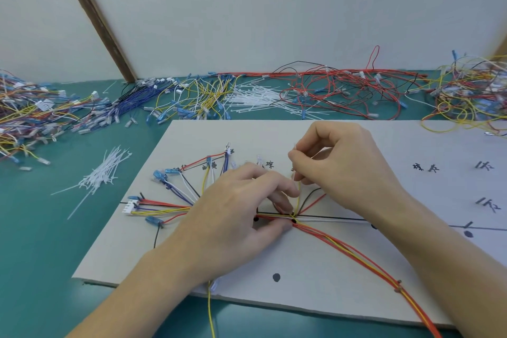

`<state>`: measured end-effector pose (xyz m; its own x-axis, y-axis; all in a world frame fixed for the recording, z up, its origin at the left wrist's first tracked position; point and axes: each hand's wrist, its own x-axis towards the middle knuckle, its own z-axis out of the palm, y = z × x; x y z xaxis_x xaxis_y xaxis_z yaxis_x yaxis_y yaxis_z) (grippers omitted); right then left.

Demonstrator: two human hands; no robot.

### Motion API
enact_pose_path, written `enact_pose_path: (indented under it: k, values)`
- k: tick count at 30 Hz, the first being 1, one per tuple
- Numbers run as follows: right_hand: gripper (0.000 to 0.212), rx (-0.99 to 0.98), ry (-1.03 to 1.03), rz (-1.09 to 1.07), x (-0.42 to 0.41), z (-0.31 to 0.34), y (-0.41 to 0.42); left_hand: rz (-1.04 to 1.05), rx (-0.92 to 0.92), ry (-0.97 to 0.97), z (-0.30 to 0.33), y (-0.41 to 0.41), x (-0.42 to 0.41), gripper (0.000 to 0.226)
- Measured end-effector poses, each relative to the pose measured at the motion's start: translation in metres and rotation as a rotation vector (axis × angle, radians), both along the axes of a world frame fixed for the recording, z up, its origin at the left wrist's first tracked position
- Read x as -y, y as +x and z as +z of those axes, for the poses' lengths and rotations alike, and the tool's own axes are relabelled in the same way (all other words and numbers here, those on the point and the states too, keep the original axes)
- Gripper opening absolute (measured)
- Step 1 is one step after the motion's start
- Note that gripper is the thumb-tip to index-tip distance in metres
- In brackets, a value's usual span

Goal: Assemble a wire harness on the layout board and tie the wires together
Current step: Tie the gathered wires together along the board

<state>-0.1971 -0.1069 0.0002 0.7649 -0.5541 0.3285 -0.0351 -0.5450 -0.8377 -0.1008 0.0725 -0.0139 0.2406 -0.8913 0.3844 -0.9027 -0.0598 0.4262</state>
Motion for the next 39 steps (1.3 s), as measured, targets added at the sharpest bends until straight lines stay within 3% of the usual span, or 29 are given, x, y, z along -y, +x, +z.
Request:
enact_pose_path:
  k: [5,14,19,25,39]
  values:
    - [0.020,0.005,-0.077,-0.021,-0.002,-0.001,0.000,0.024,0.017,-0.026,0.002,0.000,0.000,0.058]
    - [0.019,-0.027,-0.109,0.045,-0.001,-0.002,0.001,0.208,0.272,-0.138,0.012,-0.014,-0.012,0.053]
    - [0.019,-0.025,-0.085,0.032,0.001,-0.001,-0.001,0.153,0.182,-0.135,-0.001,-0.028,-0.020,0.021]
    - [0.020,-0.116,-0.086,0.135,0.002,0.001,-0.001,0.246,0.220,-0.036,-0.008,-0.036,-0.012,0.016]
    - [0.012,-0.292,-0.050,0.279,0.004,-0.001,-0.003,0.254,0.039,0.002,0.002,-0.022,-0.012,0.014]
